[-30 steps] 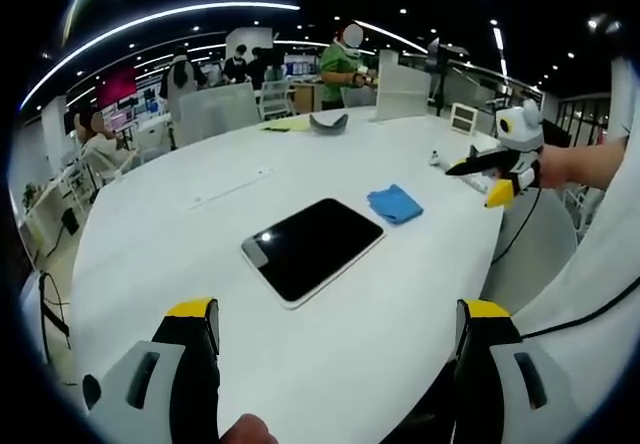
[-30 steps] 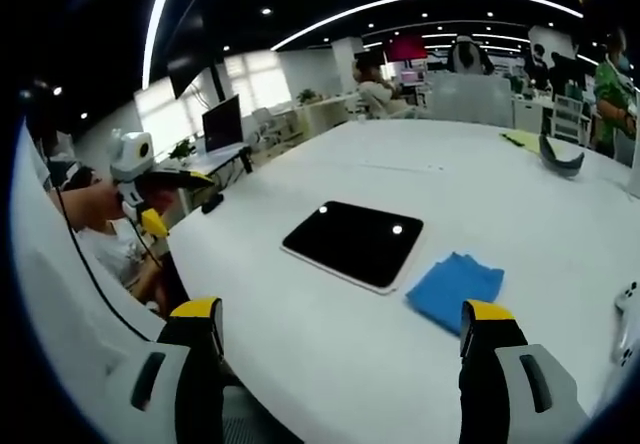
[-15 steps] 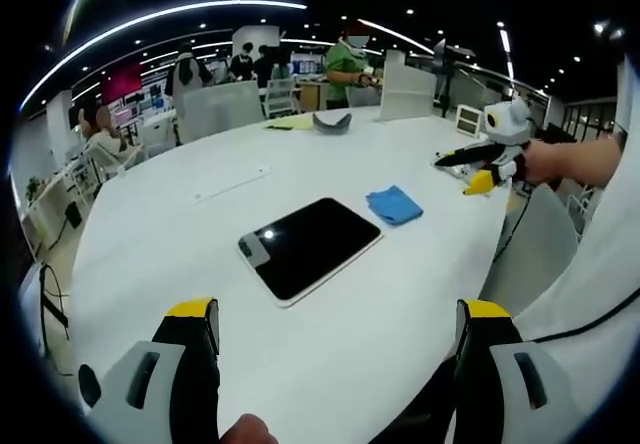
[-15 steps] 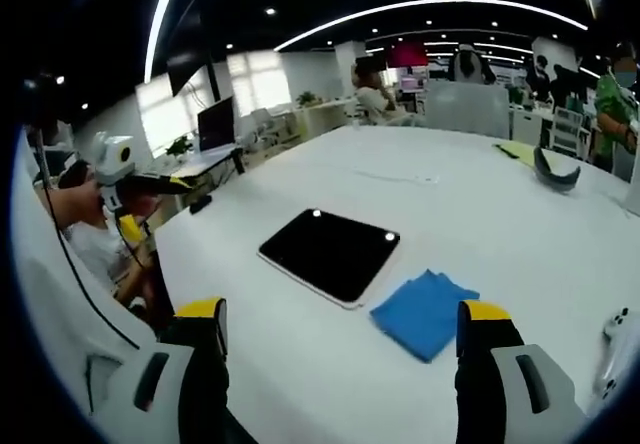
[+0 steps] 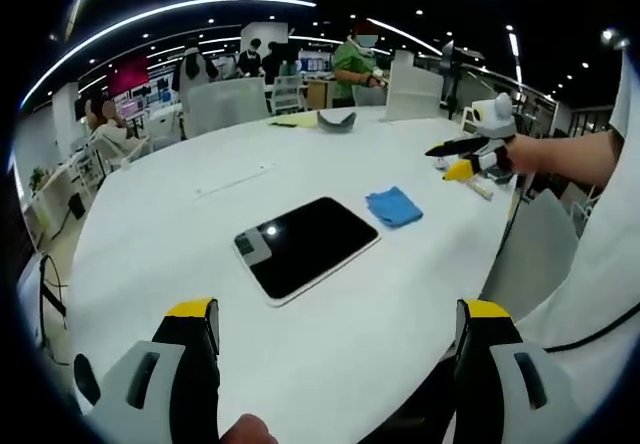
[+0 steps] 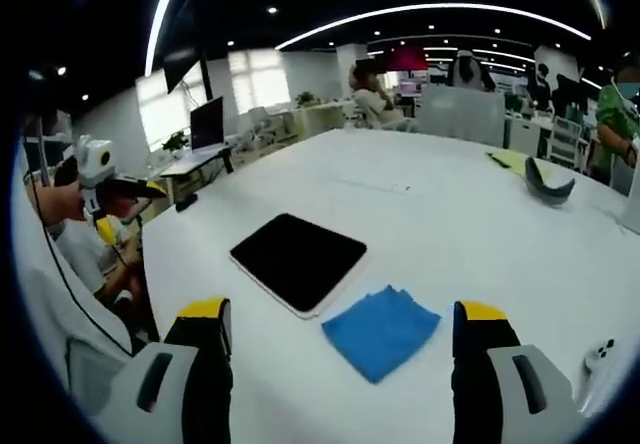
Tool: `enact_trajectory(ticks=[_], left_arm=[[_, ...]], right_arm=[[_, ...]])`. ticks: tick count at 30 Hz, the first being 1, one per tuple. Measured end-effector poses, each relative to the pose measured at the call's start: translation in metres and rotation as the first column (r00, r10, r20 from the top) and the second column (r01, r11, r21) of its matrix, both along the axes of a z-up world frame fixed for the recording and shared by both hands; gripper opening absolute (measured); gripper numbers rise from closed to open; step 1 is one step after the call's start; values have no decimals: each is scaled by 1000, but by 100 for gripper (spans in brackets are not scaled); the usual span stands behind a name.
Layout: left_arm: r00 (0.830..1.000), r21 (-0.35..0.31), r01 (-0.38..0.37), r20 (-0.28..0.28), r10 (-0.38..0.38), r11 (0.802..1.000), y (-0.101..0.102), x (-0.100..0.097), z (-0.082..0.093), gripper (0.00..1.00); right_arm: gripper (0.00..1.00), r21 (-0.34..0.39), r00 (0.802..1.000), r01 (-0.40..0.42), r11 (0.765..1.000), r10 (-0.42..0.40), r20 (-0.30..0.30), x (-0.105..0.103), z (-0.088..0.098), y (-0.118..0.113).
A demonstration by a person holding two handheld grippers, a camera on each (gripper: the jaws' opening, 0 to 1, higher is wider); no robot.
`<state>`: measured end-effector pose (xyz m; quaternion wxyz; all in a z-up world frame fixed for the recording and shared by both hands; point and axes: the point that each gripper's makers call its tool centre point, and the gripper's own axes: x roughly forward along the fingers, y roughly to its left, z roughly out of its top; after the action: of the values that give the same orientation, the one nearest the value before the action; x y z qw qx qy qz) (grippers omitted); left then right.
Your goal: Wipe the mirror surface with the cleaning cloth until all visible marks leave the cleaned area.
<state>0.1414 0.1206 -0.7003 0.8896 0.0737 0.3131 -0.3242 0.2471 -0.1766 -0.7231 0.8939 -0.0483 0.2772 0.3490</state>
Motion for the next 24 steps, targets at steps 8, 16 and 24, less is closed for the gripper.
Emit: enact_trajectory(ticks=[8, 16, 24], left_arm=[[1000, 12, -6, -4, 6, 1000, -1, -2, 0, 99], [1000, 26, -15, -6, 15, 1000, -5, -4, 1, 99], [1000, 39, -23, -20, 24, 999, -7, -9, -2, 99]], right_arm=[[83, -6, 997, 36, 999, -35, 75, 37, 20, -24], [72, -30, 992, 37, 999, -33, 123, 49, 27, -32], [58, -69, 988, 8, 998, 3, 152, 48, 23, -25]])
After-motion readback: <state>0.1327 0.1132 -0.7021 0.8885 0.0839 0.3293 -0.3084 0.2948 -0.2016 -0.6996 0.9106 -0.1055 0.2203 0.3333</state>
